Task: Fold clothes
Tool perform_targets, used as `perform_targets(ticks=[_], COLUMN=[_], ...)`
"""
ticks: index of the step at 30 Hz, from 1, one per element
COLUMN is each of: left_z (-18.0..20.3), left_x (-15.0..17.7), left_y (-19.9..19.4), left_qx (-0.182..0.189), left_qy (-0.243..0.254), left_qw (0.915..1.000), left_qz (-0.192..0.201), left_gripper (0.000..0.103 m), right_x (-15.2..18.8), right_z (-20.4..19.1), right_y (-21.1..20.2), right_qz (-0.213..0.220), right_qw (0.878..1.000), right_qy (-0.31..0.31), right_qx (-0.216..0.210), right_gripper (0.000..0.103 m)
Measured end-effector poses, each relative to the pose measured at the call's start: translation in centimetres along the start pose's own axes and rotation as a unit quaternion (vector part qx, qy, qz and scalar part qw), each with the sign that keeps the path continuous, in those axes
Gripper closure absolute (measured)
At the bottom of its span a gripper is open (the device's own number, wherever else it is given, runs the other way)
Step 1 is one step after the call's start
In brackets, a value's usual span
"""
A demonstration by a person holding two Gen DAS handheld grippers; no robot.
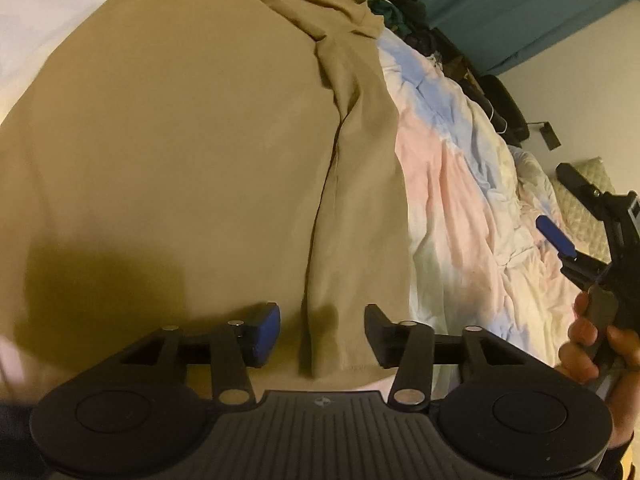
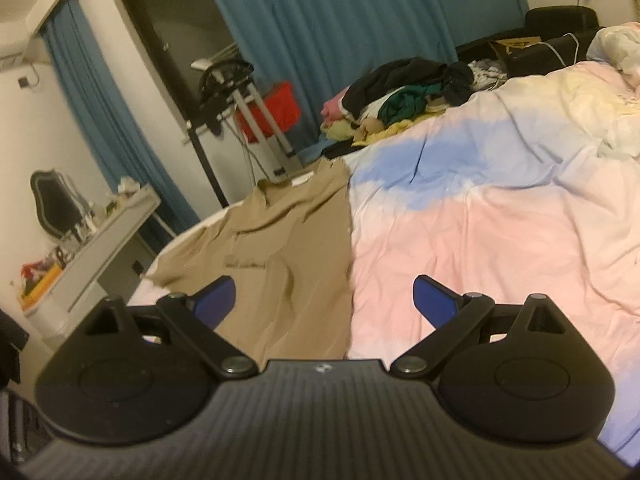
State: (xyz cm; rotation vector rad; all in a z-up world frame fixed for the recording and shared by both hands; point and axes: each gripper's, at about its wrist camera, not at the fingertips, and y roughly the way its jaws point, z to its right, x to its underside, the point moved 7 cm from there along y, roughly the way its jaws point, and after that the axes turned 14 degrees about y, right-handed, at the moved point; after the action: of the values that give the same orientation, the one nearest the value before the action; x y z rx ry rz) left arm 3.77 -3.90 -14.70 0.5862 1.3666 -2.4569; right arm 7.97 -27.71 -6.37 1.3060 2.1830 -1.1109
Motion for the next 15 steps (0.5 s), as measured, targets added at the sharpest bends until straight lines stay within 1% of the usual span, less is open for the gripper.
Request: perform_targets(ticks=[2, 4, 6, 9, 11, 14, 15], left_z=[-0.3, -1.0, -1.8, -3.6, -4.9, -7.0, -7.5], left_x=[-1.6, -4.3, -8.0, -13.6, -17.2, -21.5, -22.3], left_y=[0.7, 1.4, 2.3, 3.9, 5.4, 8.6, 9.6], left_qx=[0.002, -0.004, -0.019, -0.045, -0.06, -0.067, -0.068], left_qy=[-0.005, -0.005, 0.001, 0.001, -0.013, -0.052, -0.063], left_qw=[1.0, 0.9997, 0.9985, 0.9941, 0.9895, 0.9829, 0.9813], left_qz=[0.004, 0.022, 0.051, 0.098, 0.131, 0.163, 0.169], left_gripper=[0.042, 0.041, 0.034, 0.031, 0.031, 0.031, 0.031], right_x=[0.7, 1.1, 1.2, 1.4, 1.5, 1.7, 1.7], right_z=[-0.3, -0.6, -0.9, -0.9, -0.6, 0.1, 0.3], right_y=[0.4, 0.7, 1.0, 1.9, 2.8, 4.2, 4.8], right_qz=[-0.007, -0.011, -0.007, -0.004, -0.012, -0.022, -0.024], right_qw=[1.0, 1.0, 1.0, 0.999, 0.999, 0.999, 0.999], right_qy=[-0.003, -0.006, -0.014, -0.028, -0.027, -0.01, -0.005], right_qx=[0.007, 0.012, 0.015, 0.03, 0.036, 0.044, 0.048], right_gripper=[0.006, 0.006, 0.006, 0.006, 0.006, 0.006, 0.006])
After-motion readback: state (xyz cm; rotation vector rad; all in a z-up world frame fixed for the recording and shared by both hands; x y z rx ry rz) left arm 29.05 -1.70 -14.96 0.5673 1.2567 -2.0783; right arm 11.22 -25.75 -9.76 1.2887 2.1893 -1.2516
